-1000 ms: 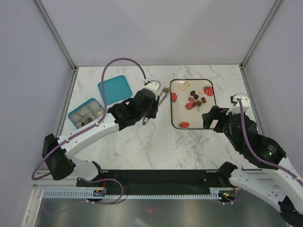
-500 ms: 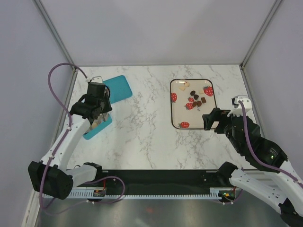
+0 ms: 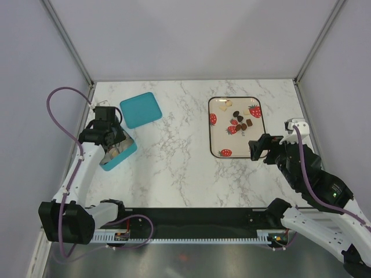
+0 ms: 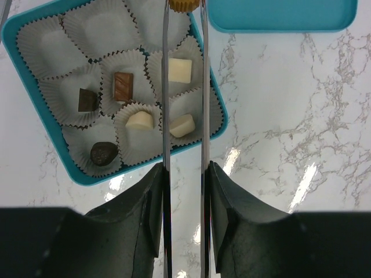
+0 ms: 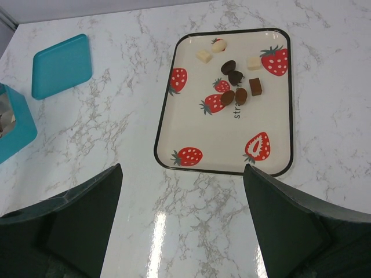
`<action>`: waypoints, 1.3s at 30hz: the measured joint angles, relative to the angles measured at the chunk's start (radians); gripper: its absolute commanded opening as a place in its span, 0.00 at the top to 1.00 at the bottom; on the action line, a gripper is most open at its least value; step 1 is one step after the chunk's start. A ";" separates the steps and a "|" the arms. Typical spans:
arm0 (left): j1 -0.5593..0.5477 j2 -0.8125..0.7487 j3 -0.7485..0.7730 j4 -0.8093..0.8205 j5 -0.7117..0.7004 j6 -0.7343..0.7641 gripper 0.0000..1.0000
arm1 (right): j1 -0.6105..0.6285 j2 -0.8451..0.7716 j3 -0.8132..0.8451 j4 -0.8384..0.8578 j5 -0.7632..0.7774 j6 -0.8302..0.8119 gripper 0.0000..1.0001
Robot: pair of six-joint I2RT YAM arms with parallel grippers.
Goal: Pack the chocolate
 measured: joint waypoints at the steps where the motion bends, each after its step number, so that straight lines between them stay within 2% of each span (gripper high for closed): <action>1: 0.005 0.000 -0.008 0.000 0.000 -0.002 0.60 | 0.000 -0.004 0.000 0.000 0.001 -0.003 0.06; 39: 0.049 0.072 -0.045 0.055 -0.026 -0.002 0.51 | 0.000 -0.017 -0.005 0.002 0.025 -0.013 0.06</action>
